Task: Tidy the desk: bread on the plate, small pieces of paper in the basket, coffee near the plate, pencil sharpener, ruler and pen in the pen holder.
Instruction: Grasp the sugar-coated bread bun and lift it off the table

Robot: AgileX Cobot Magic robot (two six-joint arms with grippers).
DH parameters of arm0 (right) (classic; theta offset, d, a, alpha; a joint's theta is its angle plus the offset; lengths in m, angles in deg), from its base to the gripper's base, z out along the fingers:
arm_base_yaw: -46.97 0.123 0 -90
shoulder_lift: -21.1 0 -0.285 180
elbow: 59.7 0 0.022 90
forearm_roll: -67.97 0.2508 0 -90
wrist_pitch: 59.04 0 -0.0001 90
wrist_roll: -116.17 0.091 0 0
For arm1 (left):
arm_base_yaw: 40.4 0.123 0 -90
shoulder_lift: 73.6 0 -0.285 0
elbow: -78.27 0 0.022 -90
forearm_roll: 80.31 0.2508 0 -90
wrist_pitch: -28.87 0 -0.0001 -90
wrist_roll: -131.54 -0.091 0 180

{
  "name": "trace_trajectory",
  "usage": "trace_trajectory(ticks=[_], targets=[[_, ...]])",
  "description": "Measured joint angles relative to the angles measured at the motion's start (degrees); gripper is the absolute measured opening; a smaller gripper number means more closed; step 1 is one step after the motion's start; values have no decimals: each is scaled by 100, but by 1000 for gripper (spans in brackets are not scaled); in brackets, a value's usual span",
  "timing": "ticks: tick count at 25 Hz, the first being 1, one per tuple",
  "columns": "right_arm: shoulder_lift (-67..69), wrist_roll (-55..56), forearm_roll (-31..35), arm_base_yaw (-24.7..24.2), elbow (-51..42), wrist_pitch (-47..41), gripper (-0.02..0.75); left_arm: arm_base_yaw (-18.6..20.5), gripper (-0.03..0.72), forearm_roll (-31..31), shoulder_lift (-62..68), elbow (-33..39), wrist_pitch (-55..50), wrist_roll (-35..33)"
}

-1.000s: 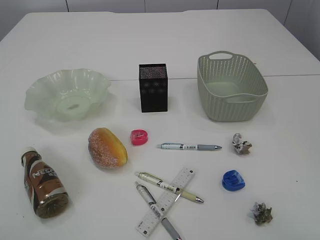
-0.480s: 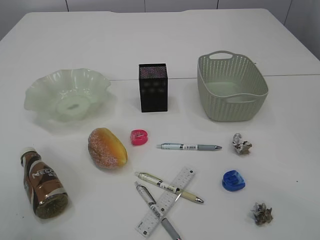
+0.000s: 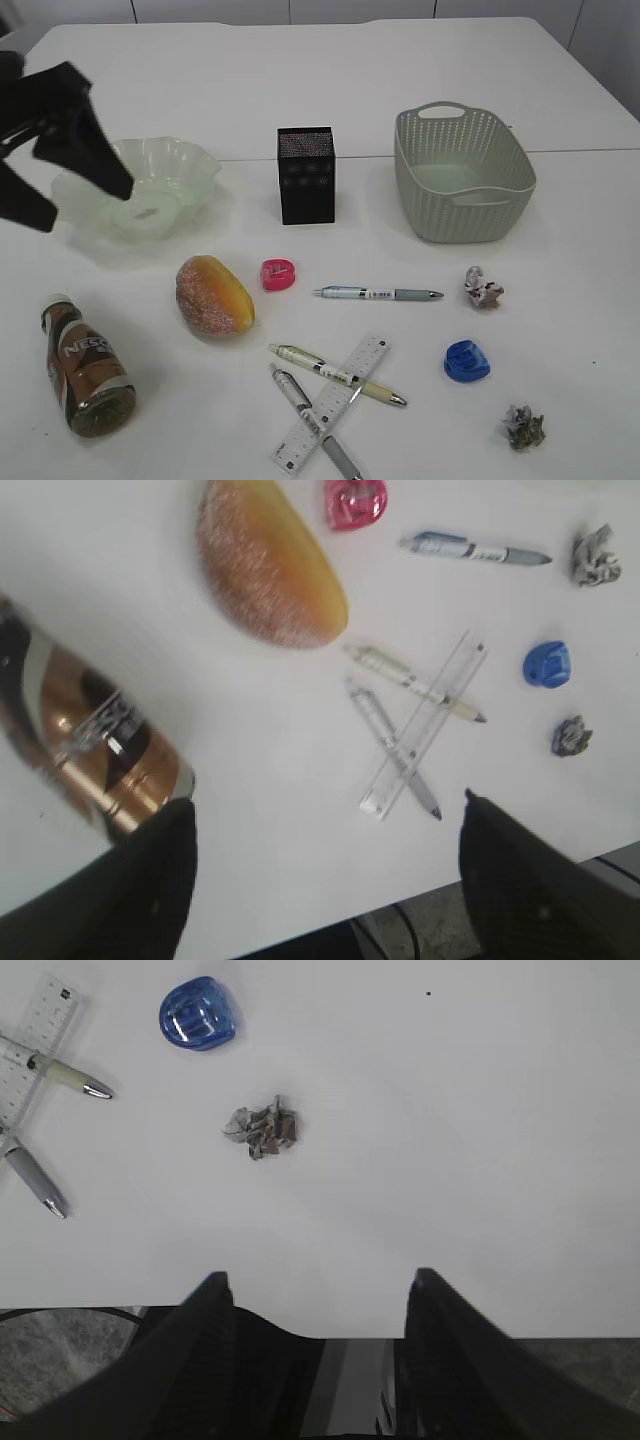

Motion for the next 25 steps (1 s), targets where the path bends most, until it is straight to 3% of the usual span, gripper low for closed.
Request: trace_trajectory(ticks=[10,25], targets=[[0,-6,307,0,0,-61,405,-590,619,651,2076,-2077,-518,881],[0,-13,336,0,0,-83,405,-732,619,899,3235,-2299,-311,1384]])
